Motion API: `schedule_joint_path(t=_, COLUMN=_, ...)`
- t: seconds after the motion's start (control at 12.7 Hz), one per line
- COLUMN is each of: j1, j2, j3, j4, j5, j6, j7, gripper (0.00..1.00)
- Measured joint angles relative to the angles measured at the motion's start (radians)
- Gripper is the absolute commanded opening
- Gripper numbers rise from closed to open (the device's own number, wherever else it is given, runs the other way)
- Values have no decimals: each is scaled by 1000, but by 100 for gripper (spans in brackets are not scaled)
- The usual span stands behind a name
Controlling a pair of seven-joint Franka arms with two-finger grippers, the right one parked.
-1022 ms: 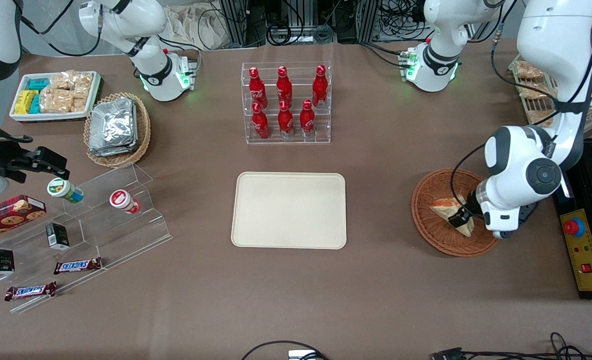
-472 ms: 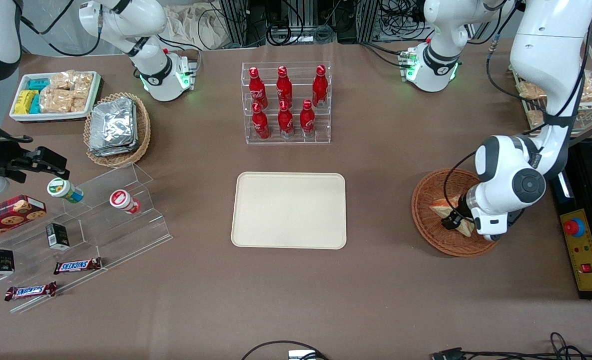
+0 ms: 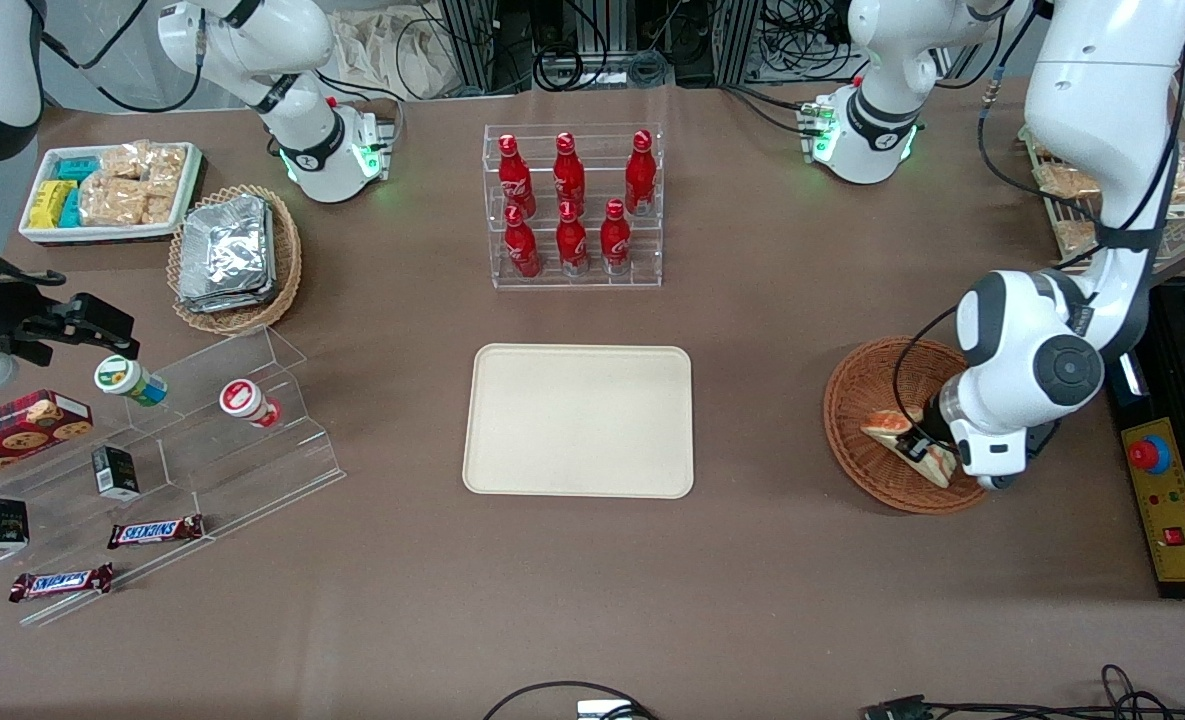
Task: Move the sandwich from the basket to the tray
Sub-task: 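Carry the sandwich with the left gripper over the cream tray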
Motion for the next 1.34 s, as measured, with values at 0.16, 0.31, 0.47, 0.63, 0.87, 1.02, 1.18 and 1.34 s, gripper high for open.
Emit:
schedule_joint_path(t=0.16, j1=-2, j2=-15, j3=0, j4=104, j5=6, j6=-170, j7=36, gripper=0)
schedule_joint_path(t=0.31, j1=-3, j2=-27, j3=-1, j4=204, j5=7, j6=-284, j7=82, gripper=0)
schedule_joint_path(t=0.47, j1=-9, j2=-30, j3=-11, j4=339, j5=7, j6=-420, j7=143, gripper=0)
schedule_joint_path(t=0.63, j1=-30, j2=-34, j3=-41, j4=471, j5=5, j6=-539, j7=339, gripper=0)
schedule_joint_path(t=0.87, j1=-59, j2=-29, j3=-160, j4=545, j5=2, j6=-574, j7=489, gripper=0)
schedule_joint_path(t=1.02, j1=-94, j2=9, j3=-246, j4=554, j5=3, j6=-572, j7=487, gripper=0)
schedule_joint_path(t=1.18, j1=-181, j2=80, j3=-262, j4=558, j5=4, j6=-547, j7=448, gripper=0)
schedule_joint_path(t=1.34, j1=-261, j2=167, j3=-263, j4=560, j5=6, j6=-467, j7=408, gripper=0)
